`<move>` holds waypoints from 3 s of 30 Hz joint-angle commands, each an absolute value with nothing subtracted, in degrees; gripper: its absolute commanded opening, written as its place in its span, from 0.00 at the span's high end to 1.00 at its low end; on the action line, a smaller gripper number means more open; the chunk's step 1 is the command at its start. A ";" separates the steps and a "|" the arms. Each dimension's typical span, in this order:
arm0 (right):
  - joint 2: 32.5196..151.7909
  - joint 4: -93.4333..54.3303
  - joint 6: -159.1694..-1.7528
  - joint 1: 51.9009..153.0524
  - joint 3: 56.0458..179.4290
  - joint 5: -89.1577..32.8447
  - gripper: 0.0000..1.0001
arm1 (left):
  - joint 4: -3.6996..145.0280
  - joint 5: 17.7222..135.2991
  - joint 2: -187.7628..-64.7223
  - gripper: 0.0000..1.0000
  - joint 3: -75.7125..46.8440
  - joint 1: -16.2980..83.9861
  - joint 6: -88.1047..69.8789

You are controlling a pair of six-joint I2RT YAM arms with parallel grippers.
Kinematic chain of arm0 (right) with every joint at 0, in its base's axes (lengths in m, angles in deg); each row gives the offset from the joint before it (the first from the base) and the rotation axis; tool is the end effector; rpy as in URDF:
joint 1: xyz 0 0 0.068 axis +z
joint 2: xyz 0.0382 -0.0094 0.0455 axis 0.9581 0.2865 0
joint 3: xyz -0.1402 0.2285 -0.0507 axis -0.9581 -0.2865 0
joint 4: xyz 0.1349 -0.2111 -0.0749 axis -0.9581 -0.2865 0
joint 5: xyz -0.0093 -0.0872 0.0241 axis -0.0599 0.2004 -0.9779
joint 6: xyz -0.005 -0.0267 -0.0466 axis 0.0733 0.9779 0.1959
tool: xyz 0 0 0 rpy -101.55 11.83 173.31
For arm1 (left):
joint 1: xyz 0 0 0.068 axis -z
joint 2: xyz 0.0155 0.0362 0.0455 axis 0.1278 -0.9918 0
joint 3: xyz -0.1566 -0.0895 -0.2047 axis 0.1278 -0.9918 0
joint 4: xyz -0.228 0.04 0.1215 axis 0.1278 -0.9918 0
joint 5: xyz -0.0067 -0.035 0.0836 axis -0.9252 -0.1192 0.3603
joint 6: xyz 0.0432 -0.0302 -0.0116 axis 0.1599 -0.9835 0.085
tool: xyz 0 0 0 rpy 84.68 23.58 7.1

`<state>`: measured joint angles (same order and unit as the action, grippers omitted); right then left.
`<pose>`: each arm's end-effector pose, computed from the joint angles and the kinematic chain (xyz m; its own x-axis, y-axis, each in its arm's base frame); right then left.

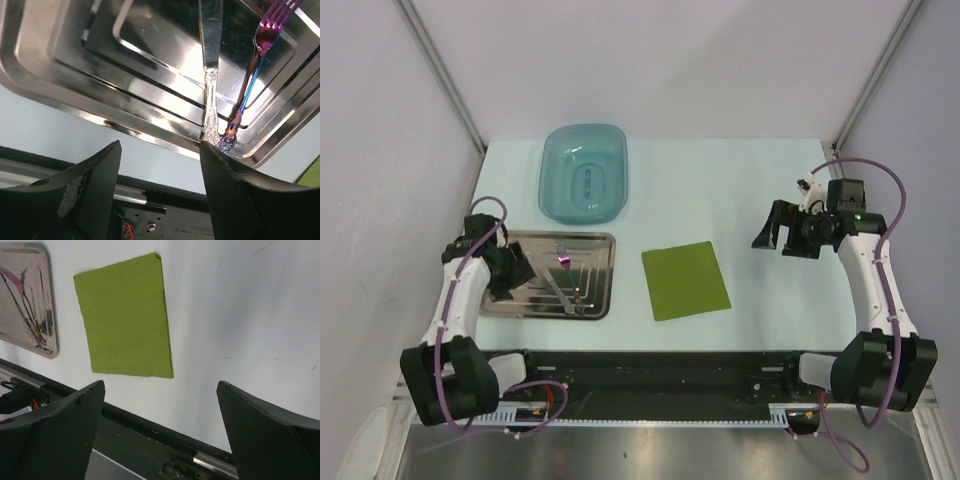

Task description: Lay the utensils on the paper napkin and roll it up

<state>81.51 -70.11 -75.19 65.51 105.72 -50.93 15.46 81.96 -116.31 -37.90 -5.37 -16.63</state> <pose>0.2377 -0.0146 0.3039 -0.8436 0.1396 -0.5185 -0.1257 0.8874 0.4434 0.1954 0.0424 0.2376 -0.7989 -0.5153 -0.3101 -0.4919 0.8566 -0.1561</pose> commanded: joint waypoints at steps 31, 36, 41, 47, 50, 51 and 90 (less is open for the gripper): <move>90.00 -69.14 -74.35 65.00 106.70 -46.36 0.01 | 25.58 88.82 -147.60 0.57 -30.26 12.18 -28.91; 90.61 -69.32 -74.26 64.82 106.97 -45.92 0.00 | 27.07 87.94 -147.87 0.72 -32.46 11.92 -28.73; 91.14 -69.41 -74.17 64.74 106.97 -45.92 0.00 | 27.60 88.64 -147.69 0.75 -33.17 10.95 -28.73; 91.58 -69.76 -73.91 64.74 107.67 -46.18 0.00 | 24.97 89.34 -146.12 0.98 -31.24 8.49 -27.68; 91.06 -69.84 -74.09 64.82 107.85 -46.44 0.00 | 22.25 89.08 -142.78 1.00 -30.71 7.61 -27.07; 90.88 -69.76 -74.17 64.74 107.85 -46.53 0.00 | 21.63 89.17 -140.77 1.00 -30.70 6.65 -26.28; 91.41 -68.44 -75.76 67.28 106.44 -44.34 0.00 | 18.11 79.16 -164.64 1.00 21.41 50.93 -3.07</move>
<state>91.39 -69.83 -75.23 66.41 105.76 -46.23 18.43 81.61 -161.75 16.11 49.95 -4.08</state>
